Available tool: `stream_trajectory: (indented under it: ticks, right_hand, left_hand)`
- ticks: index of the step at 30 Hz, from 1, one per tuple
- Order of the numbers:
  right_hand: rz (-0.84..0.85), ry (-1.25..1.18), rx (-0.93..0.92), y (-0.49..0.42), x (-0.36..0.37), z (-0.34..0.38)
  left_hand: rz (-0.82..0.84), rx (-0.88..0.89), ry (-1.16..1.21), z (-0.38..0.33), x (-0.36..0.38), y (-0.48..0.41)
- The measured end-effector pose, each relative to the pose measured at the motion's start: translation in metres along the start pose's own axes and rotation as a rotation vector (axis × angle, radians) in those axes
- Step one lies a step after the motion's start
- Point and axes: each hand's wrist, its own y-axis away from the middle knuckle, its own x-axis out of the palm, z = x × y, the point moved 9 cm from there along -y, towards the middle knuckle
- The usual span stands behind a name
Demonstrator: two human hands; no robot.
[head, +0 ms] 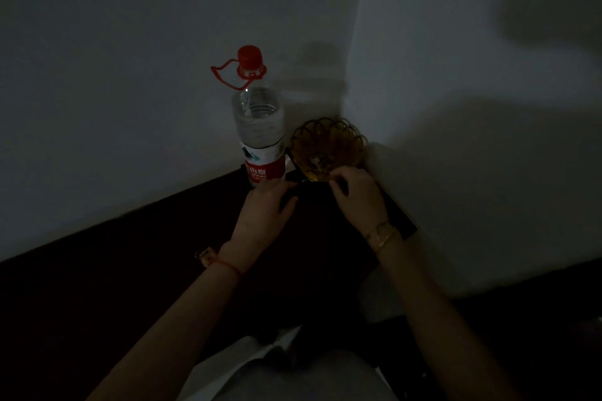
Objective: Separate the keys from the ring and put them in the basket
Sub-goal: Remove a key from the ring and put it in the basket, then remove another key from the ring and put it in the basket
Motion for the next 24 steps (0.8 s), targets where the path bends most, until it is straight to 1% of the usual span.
stream_trajectory:
  ticks: [7, 15, 19, 24]
  right_hand:
    - [0.026, -0.042, -0.135, 0.022, 0.014, 0.035]
    - [0.095, -0.068, -0.325, 0.026, 0.036, 0.099]
    - [0.179, -0.088, -0.399, 0.037, 0.064, 0.127]
    - [0.317, -0.076, -0.432, 0.052, 0.109, 0.150]
  left_hand:
    - [-0.052, -0.061, -0.093, 0.019, -0.032, 0.045]
    - [-0.202, -0.218, -0.129, 0.050, -0.080, 0.095]
    - [-0.260, -0.330, -0.119, 0.068, -0.093, 0.129]
    - [-0.281, -0.455, -0.123, 0.091, -0.099, 0.169]
